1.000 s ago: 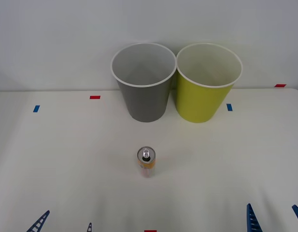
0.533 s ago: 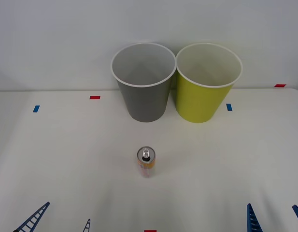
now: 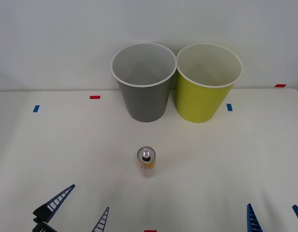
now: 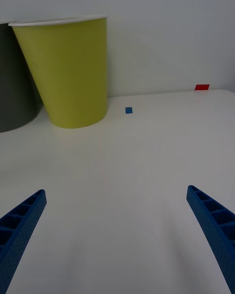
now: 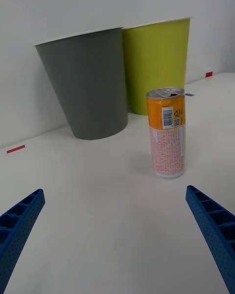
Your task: Put cans in the gray bin and PET bottles in the light green bin.
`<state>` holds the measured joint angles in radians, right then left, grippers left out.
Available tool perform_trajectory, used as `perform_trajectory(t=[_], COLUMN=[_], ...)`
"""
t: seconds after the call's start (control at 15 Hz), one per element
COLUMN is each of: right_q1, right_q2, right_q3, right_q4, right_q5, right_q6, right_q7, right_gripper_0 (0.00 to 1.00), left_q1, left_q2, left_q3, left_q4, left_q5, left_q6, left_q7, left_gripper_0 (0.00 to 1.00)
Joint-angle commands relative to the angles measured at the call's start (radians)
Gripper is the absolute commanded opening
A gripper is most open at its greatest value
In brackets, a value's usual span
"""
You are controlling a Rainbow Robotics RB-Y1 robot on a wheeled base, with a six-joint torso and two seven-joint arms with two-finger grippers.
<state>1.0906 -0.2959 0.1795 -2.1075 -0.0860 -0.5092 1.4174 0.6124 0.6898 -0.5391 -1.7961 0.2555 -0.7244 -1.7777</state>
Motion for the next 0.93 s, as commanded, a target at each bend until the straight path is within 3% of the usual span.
perform_trajectory(t=[0.07, 0.93], right_q1=[0.000, 0.000], right_q2=[0.000, 0.000], right_q3=[0.000, 0.000], right_q4=[0.000, 0.000], right_q5=[0.000, 0.000], right_q6=[0.000, 0.000], right_q7=[0.000, 0.000], right_gripper_0=[1.00, 1.00], left_q1=[-0.076, -0.329], left_q2=[0.016, 0.002], left_q3=[-0.041, -0.191], left_q4=[0.027, 0.040], left_q5=[0.002, 0.048], left_q6=[0.000, 0.161], left_q7=[-0.002, 0.003], left_gripper_0=[1.00, 1.00])
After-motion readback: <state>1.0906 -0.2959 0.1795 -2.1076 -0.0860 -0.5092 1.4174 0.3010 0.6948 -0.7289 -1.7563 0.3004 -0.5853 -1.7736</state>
